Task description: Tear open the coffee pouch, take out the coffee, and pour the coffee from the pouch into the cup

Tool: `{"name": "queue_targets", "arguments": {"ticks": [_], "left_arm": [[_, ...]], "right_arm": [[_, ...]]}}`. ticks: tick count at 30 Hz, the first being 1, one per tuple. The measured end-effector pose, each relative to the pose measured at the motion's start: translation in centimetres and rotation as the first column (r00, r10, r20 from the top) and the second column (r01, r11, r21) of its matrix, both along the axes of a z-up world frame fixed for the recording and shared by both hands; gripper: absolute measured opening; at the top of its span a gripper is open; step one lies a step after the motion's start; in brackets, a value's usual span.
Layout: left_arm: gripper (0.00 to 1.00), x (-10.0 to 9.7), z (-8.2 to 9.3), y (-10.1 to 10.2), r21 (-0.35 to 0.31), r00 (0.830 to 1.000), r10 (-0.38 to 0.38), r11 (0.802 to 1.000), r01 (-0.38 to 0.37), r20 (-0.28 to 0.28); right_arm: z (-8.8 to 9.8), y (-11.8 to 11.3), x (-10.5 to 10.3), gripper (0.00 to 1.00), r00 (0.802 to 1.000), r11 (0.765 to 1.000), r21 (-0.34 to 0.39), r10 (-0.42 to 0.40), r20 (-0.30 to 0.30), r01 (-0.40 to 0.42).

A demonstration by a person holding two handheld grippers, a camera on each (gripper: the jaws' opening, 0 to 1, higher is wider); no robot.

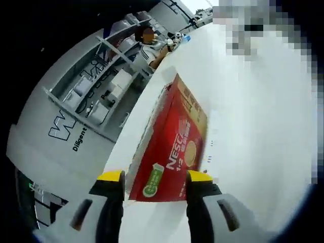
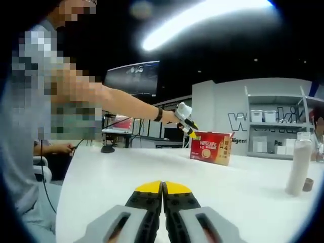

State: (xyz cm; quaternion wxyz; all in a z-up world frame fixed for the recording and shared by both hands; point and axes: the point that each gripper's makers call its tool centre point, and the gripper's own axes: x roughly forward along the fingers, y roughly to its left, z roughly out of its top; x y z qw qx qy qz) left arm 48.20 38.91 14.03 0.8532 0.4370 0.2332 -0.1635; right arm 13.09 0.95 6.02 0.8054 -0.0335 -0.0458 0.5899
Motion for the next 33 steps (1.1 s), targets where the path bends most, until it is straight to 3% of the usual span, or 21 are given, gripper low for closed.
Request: {"name": "queue_targets", "arguments": {"ticks": [1,8,10,19,23,28,30,33], "left_arm": [[0.50,0.3,-0.4,0.1,0.033,1.000,-0.006,0.999,0.007,-0.026],[0.36,0.9,-0.8,0.6,0.128,0.998,-0.011,0.992,0.019,-0.066],[0.36,2.1,-0.9,1.2,0.163,0.997,-0.016,0.986,0.028,-0.077],[0.31,1.9,-2.0,1.3,0.171,0.991,-0.042,0.983,0.064,-0.126],[0.18,1.7,-1.5,1.3,0.151,0.994,-0.035,0.987,0.051,-0.107],[0.15,0.8,-1.7,0.9,0.181,0.992,-0.071,0.980,0.088,-0.100],[0.14,0.5,-1.7,0.8,0.222,0.991,-0.105,0.967,0.122,-0.085],[0.13,0.0,-1.8,0.7,0.220,0.990,-0.127,0.966,0.138,-0.063]], "right_arm": [[0.0,0.0,0.0,0.02,1.000,1.000,0.002,0.000,0.000,0.000],[0.3,-0.1,-0.2,0.02,1.000,1.000,0.014,0.008,0.000,-0.008],[0.2,-0.1,-0.2,0.02,1.000,1.000,0.013,0.008,0.002,-0.008],[0.1,-0.2,0.2,0.02,1.000,1.000,0.010,0.008,0.003,-0.008],[0.0,-0.3,0.3,0.02,1.000,1.000,0.009,0.007,0.003,-0.007],[0.0,-0.2,0.5,0.02,1.000,1.000,0.007,0.007,0.003,-0.007],[-0.1,-0.1,0.5,0.02,1.000,1.000,0.004,0.011,0.004,-0.011],[-0.2,-0.1,0.5,0.02,1.000,1.000,-0.002,0.013,0.005,-0.013]]}}
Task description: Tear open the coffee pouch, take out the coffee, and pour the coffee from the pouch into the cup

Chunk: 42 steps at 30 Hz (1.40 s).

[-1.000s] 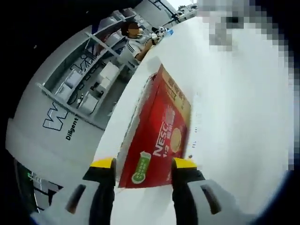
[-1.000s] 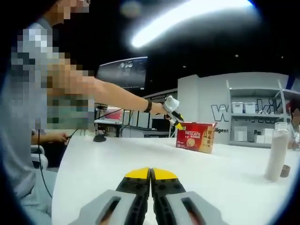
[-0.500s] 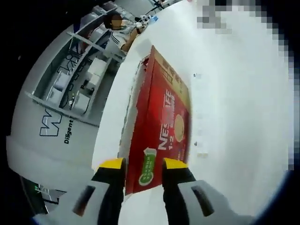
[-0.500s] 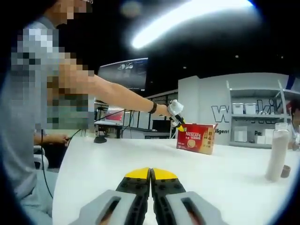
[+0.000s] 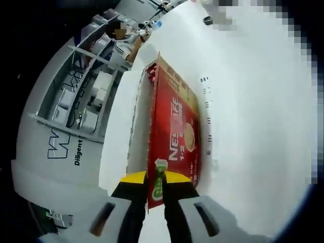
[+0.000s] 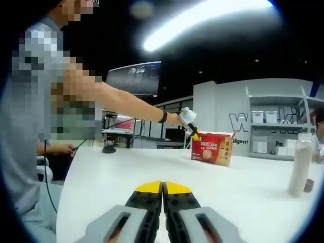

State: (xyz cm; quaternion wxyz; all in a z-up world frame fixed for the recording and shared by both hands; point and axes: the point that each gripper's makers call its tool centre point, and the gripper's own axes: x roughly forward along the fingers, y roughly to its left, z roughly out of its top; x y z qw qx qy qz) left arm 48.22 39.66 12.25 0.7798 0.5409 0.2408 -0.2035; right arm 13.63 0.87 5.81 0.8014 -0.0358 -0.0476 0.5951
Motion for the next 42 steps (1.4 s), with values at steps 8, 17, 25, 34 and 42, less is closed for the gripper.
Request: {"name": "queue_targets", "arguments": {"ticks": [8,17,25,34,42], "left_arm": [[0.07,-2.5,-0.9,-0.9,0.035,0.998,-0.045,0.998,0.046,-0.031],[0.03,-5.4,-3.8,-2.3,0.042,0.999,-0.033,0.999,0.033,0.009],[0.03,-7.2,-5.7,-2.7,0.108,0.996,0.014,0.994,-0.024,0.089],[0.04,-8.6,-6.5,-3.4,-0.026,0.979,0.120,0.993,-0.118,0.165],[0.04,-9.4,-7.4,-4.1,-0.068,0.972,0.155,0.987,-0.146,0.174]], "right_arm": [[0.1,0.0,0.1,0.02,1.000,1.000,0.003,0.003,0.000,-0.003],[0.1,0.1,0.1,0.02,1.000,1.000,0.003,0.005,-0.006,-0.005],[0.2,0.0,0.2,0.02,1.000,1.000,0.006,-0.008,-0.006,0.008],[-0.5,0.2,0.4,0.02,0.999,0.998,-0.038,-0.041,0.012,0.042],[2.8,2.6,3.0,0.02,0.996,0.996,-0.001,-0.088,-0.004,0.088]]}}
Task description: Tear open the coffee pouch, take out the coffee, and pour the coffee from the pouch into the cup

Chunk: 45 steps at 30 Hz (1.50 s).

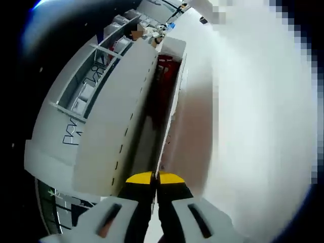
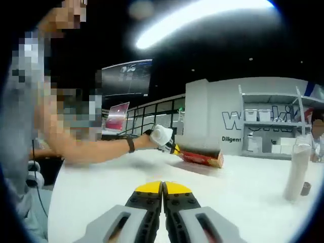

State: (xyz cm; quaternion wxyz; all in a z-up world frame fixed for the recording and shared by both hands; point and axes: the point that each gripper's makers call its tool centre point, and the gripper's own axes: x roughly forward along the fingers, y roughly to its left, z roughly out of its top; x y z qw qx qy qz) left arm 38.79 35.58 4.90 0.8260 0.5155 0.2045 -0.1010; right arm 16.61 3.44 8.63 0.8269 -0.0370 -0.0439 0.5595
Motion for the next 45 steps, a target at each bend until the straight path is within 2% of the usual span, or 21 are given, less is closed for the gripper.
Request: {"name": "queue_targets", "arguments": {"ticks": [2,3,4,6,8,13,15,17,19,20,21,24,28,33,40,45], "left_arm": [[0.05,-0.2,-0.2,-0.1,-0.010,1.000,0.001,1.000,-0.001,0.004],[0.05,0.1,-0.2,-0.2,-0.044,1.000,-0.004,0.999,0.005,0.017],[0.05,0.3,-0.5,-0.4,-0.074,1.000,-0.016,0.997,0.015,-0.002],[0.05,0.4,-0.4,0.0,-0.065,1.000,-0.018,0.998,0.018,0.002],[0.05,0.3,-0.6,-0.3,-0.067,1.000,-0.024,0.998,0.023,-0.003],[0.05,1.2,-1.1,-0.3,-0.074,0.999,-0.035,0.997,0.035,-0.009],[0.05,1.4,-0.9,-0.2,-0.092,0.999,-0.034,0.995,0.033,-0.007],[0.05,1.4,-1.0,-0.1,-0.113,0.999,-0.035,0.993,0.035,-0.002],[0.05,1.4,-1.1,-0.1,-0.113,0.999,-0.038,0.993,0.037,-0.004],[0.05,1.4,-1.2,-0.1,-0.112,0.999,-0.039,0.993,0.038,-0.007],[0.05,1.4,-1.2,-0.1,-0.113,0.999,-0.039,0.993,0.038,-0.007],[0.05,1.4,-1.1,-0.1,-0.112,0.999,-0.036,0.993,0.035,-0.007],[0.05,1.3,-0.8,-0.3,-0.111,0.999,-0.033,0.993,0.032,-0.007],[0.05,1.4,-0.8,-0.7,-0.102,0.999,-0.036,0.994,0.035,-0.007],[0.05,0.1,-0.6,-1.5,-0.095,0.999,-0.042,0.995,0.041,-0.009],[0.05,0.1,-0.7,-1.6,-0.086,0.999,-0.047,0.995,0.045,-0.016]], "right_arm": [[1.6,1.5,1.9,0.02,0.999,0.999,-0.031,-0.027,0.035,0.028],[2.5,2.5,2.9,0.02,0.998,0.999,-0.040,-0.033,0.046,0.035],[3.2,3.3,4.0,0.02,0.998,0.998,-0.053,-0.040,0.056,0.043],[4.1,5.3,6.7,0.02,0.996,0.995,-0.085,-0.036,0.081,0.043],[4.5,7.5,9.8,0.02,0.994,0.992,-0.111,-0.043,0.097,0.053],[4.3,11.3,15.7,0.03,0.992,0.983,-0.167,-0.059,0.115,0.078],[2.9,12.5,18.6,0.03,0.986,0.957,-0.266,-0.075,0.151,0.113],[1.5,13.5,20.2,0.03,0.978,0.923,-0.361,-0.063,0.199,0.133],[0.8,13.9,20.8,0.03,0.975,0.906,-0.401,-0.052,0.217,0.138],[-0.1,14.6,22.2,0.03,0.968,0.874,-0.461,-0.044,0.247,0.157],[-0.3,14.9,22.7,0.03,0.964,0.865,-0.475,-0.040,0.261,0.164],[-1.0,15.6,24.1,0.03,0.949,0.818,-0.541,-0.019,0.315,0.196],[-1.6,16.5,25.2,0.03,0.918,0.753,-0.612,0.027,0.395,0.241],[-1.4,17.3,26.5,0.06,0.890,0.694,-0.660,0.063,0.452,0.287],[-2.9,17.6,27.8,0.07,0.912,0.674,-0.685,0.043,0.408,0.275],[-3.5,17.9,28.3,0.07,0.914,0.664,-0.689,0.022,0.406,0.290]]}}
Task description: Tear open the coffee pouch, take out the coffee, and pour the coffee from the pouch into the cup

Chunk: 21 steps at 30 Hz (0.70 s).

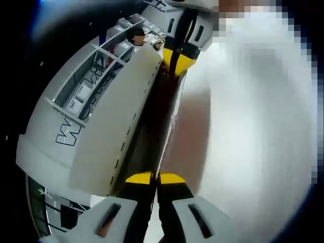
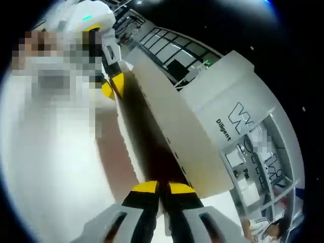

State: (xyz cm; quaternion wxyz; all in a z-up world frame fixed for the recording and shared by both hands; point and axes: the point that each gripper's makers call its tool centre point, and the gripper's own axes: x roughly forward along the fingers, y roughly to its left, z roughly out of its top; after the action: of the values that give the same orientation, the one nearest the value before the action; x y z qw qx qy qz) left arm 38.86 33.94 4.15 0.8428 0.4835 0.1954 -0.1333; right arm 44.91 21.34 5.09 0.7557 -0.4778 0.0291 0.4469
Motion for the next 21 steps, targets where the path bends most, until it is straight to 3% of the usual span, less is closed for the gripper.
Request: {"name": "queue_targets", "arguments": {"ticks": [6,11,18,21], "left_arm": [[0.05,-0.1,-0.6,-0.5,-0.003,1.000,-0.012,1.000,0.012,-0.012],[0.05,0.0,-0.5,-0.9,0.002,1.000,-0.024,1.000,0.024,-0.011],[0.05,0.1,-0.6,-0.8,0.000,1.000,-0.021,1.000,0.021,-0.014],[0.05,0.1,-0.7,-0.7,0.002,1.000,-0.021,1.000,0.022,-0.016]], "right_arm": [[-0.9,-0.2,0.8,0.06,0.999,0.999,-0.012,-0.044,-0.003,0.044],[-0.6,-0.6,1.3,0.02,0.998,0.998,0.014,-0.068,-0.008,0.068],[0.3,-0.6,0.1,0.01,0.998,0.997,0.062,-0.055,-0.025,0.056],[0.4,-0.6,-0.1,0.02,0.999,0.998,0.050,-0.037,-0.005,0.037]]}}
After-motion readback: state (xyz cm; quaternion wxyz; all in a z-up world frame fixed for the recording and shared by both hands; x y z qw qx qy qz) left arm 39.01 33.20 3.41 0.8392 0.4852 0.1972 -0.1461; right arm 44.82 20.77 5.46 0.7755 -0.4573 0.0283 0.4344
